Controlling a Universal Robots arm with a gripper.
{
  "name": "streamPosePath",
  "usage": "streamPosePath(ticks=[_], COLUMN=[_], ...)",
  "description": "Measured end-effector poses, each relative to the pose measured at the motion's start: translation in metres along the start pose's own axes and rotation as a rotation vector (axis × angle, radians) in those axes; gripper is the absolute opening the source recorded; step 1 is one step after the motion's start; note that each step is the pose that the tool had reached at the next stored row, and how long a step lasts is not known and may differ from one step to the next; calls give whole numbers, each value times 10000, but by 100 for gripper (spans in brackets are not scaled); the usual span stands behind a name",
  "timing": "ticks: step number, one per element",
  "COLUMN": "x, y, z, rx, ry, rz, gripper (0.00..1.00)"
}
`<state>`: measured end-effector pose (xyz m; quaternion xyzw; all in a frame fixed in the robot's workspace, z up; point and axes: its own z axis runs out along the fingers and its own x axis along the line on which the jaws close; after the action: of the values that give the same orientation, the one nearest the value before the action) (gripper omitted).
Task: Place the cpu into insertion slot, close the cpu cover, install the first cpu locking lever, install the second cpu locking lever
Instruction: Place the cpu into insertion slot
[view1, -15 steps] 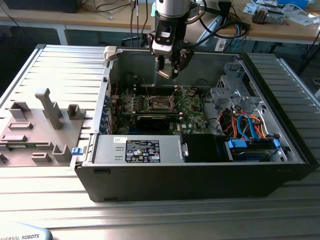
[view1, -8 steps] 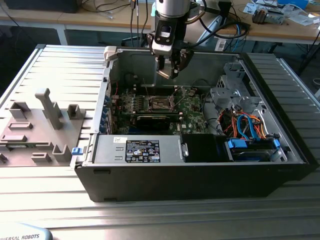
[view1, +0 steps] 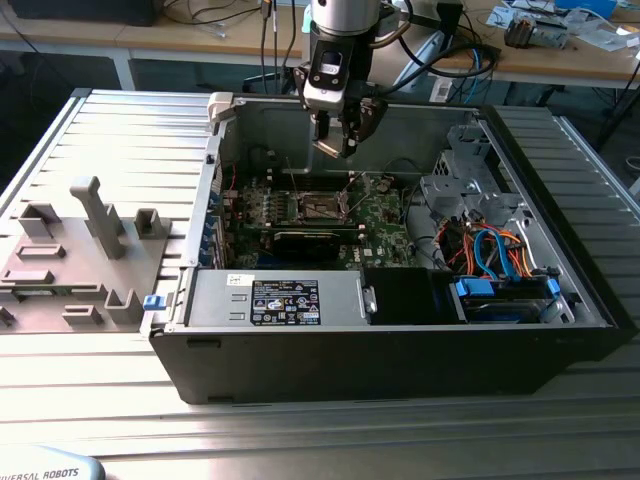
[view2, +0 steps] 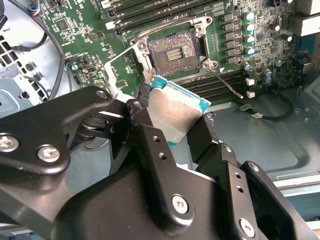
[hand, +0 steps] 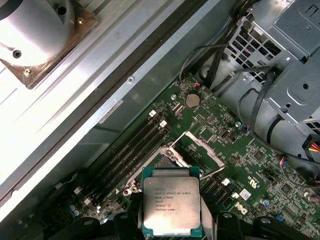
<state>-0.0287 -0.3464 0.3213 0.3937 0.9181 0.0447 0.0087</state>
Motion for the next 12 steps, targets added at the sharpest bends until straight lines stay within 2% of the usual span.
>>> streamPosePath(ticks=[12], x=[0], y=[0], z=[0], rx=[-1], ry=[-8], rz=[78], gripper=[54])
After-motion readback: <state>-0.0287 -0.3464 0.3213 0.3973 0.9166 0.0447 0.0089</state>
